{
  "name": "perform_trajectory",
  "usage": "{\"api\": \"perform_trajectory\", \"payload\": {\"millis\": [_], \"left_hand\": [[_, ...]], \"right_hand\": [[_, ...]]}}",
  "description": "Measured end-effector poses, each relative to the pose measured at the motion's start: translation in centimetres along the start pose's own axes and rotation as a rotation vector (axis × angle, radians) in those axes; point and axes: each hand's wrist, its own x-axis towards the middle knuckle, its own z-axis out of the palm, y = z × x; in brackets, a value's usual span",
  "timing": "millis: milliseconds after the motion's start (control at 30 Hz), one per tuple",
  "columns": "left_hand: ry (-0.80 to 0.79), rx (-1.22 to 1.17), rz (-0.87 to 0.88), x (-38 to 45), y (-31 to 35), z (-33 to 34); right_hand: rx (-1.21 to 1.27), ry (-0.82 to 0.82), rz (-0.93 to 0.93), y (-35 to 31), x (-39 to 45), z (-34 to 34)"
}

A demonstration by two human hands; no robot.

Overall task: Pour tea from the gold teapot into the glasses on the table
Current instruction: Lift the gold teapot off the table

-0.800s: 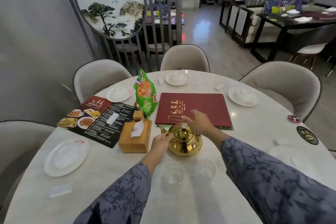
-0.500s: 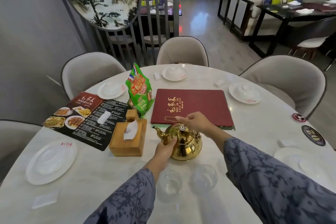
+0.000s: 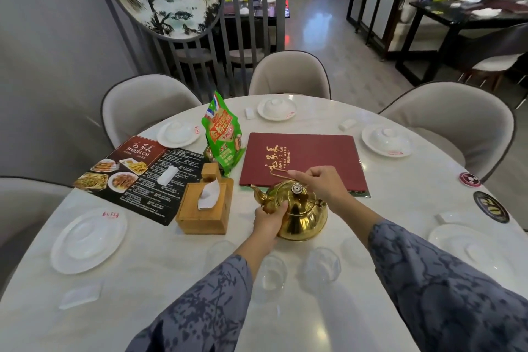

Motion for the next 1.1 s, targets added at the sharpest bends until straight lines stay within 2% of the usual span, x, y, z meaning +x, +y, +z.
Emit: {"api": "perform_trajectory", "payload": {"millis": [300,533,733,967,1100], "left_hand": [[-0.042,-0.069,0.215,-7.0,1.2,2.2],[-0.158,-0.038,0.224,-13.2,1.3,4.8],[-0.27,0.066,0.214,-17.3,-0.4,8.3],[-0.386,0.143,0.156,-19.4,-3.9,12.7],[-0.4,0.204,0.131,-19.6,-5.8,14.7]], "right_hand": [[0.025,0.079,0.023,-7.5,-5.3,-5.5],[0.021,0.198,0.001,-11.0,-12.2,-10.4],[0.034,0.324,0.011,-9.1,-17.0,-15.1],[-0.057,0.346,0.079,-5.2,-19.9,-18.8],[-0.129,0.339,0.125,-3.0,-20.3,-19.9]]}}
